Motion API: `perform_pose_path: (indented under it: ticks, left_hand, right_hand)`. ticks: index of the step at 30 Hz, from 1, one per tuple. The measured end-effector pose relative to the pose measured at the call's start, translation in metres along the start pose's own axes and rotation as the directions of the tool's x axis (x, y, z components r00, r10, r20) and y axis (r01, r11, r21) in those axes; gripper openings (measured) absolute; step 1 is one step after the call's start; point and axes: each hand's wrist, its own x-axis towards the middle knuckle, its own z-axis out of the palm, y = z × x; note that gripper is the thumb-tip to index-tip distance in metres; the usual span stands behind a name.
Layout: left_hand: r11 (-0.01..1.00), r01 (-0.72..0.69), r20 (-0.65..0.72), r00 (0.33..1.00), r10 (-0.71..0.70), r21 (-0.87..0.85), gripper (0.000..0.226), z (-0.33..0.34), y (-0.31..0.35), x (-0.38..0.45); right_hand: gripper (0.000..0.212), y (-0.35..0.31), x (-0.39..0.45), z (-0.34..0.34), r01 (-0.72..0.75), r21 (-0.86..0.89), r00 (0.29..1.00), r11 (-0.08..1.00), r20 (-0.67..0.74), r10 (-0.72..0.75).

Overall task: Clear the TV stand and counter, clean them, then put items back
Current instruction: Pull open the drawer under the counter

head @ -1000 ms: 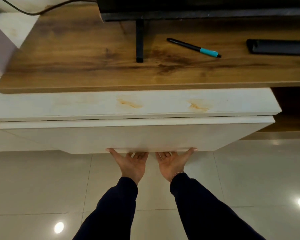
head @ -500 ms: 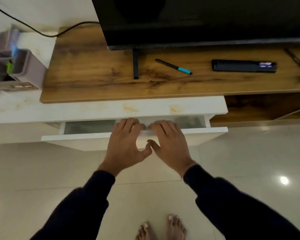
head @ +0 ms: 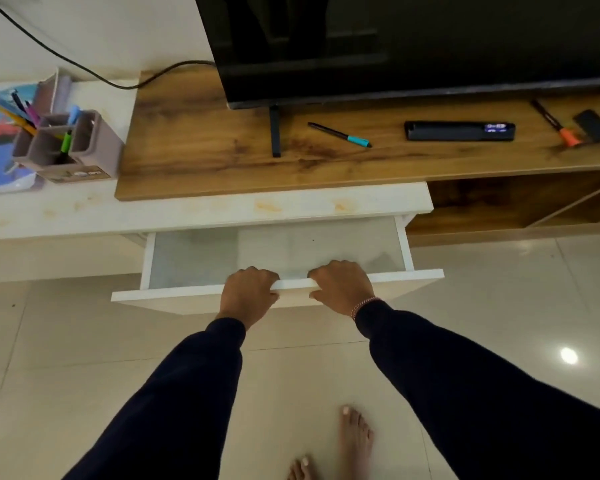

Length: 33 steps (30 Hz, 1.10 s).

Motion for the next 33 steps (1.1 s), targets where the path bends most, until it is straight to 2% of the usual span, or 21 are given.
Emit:
perform_pose_path:
  ticks: [4, 12, 28, 33]
  left_hand:
    - [0.999, 0.015, 0.068, 0.998, -0.013, -0.036, 0.014, 0.007, 0.008, -0.037]
    - [0.997, 0.037, 0.118, 0.993, -0.03, -0.062, 0.015, 0.031, 0.026, -0.104]
    - [0.992, 0.097, 0.138, 0.987, -0.086, -0.078, 0.01, 0.051, 0.045, -0.168]
    - [0.986, 0.124, 0.197, 0.975, -0.101, -0.111, 0.011, 0.045, 0.048, -0.169]
  right_hand:
    - [0.027, -0.016, -0.037, 0.01, -0.005, 0.009, 1.0, 1.0, 0.022, 0.005]
    - [0.022, -0.041, -0.103, 0.035, 0.002, 0.053, 0.997, 0.999, 0.074, -0.006]
    - [0.022, -0.065, -0.164, 0.057, -0.002, 0.063, 0.994, 0.998, 0.111, -0.005]
    - [0.036, -0.064, -0.165, 0.048, -0.011, 0.175, 0.983, 0.984, 0.18, -0.021]
